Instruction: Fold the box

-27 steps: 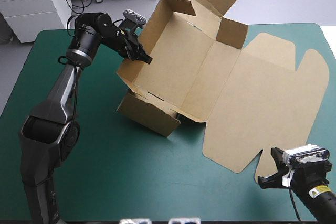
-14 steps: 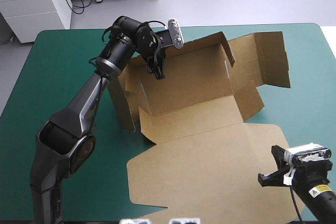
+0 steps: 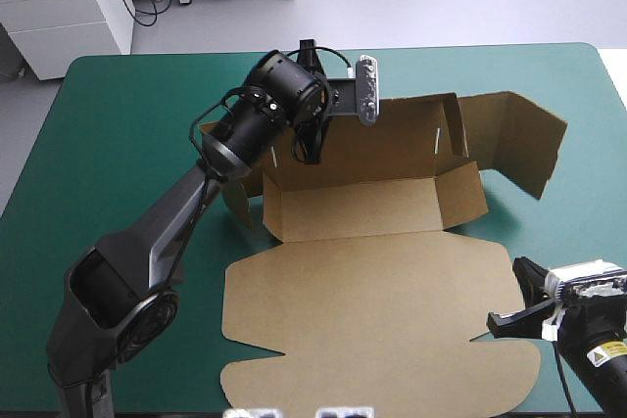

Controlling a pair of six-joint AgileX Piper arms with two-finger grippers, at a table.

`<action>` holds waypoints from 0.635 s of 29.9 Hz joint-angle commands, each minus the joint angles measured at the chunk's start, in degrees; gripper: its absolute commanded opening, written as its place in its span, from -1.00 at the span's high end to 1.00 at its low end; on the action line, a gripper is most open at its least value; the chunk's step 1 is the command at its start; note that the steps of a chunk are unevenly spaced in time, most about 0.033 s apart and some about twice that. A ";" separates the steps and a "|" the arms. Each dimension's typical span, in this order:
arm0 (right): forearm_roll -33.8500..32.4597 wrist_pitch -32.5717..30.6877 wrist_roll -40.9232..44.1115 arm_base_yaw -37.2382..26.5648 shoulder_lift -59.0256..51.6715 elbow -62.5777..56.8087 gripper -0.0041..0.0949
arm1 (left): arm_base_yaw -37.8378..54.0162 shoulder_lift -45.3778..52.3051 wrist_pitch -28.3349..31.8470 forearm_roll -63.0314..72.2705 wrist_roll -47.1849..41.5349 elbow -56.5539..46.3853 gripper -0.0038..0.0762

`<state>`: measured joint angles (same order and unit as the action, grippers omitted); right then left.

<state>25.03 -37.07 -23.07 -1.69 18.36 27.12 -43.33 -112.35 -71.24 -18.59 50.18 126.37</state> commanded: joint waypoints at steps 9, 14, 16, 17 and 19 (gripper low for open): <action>0.89 4.14 4.49 -0.02 1.23 7.20 0.96 | -2.71 15.13 14.88 -13.16 -7.22 -21.57 0.92; 1.01 4.04 5.67 -0.02 4.05 8.07 0.96 | -2.71 21.50 26.33 -17.89 -11.39 -35.60 0.92; 1.01 3.78 5.67 -0.02 5.68 8.88 0.96 | -2.71 24.15 30.78 -18.92 -11.81 -41.22 0.92; 1.01 3.78 5.67 -0.02 6.61 9.42 0.96 | -2.71 25.27 32.29 -20.28 -13.05 -43.34 0.92; 1.01 3.78 5.67 -0.02 8.71 10.77 0.96 | -2.71 27.11 35.81 -25.11 -17.94 -48.08 0.92</action>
<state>25.03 -37.04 -17.50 -1.69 23.87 34.52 -45.78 -90.49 -42.47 -36.30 37.42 82.06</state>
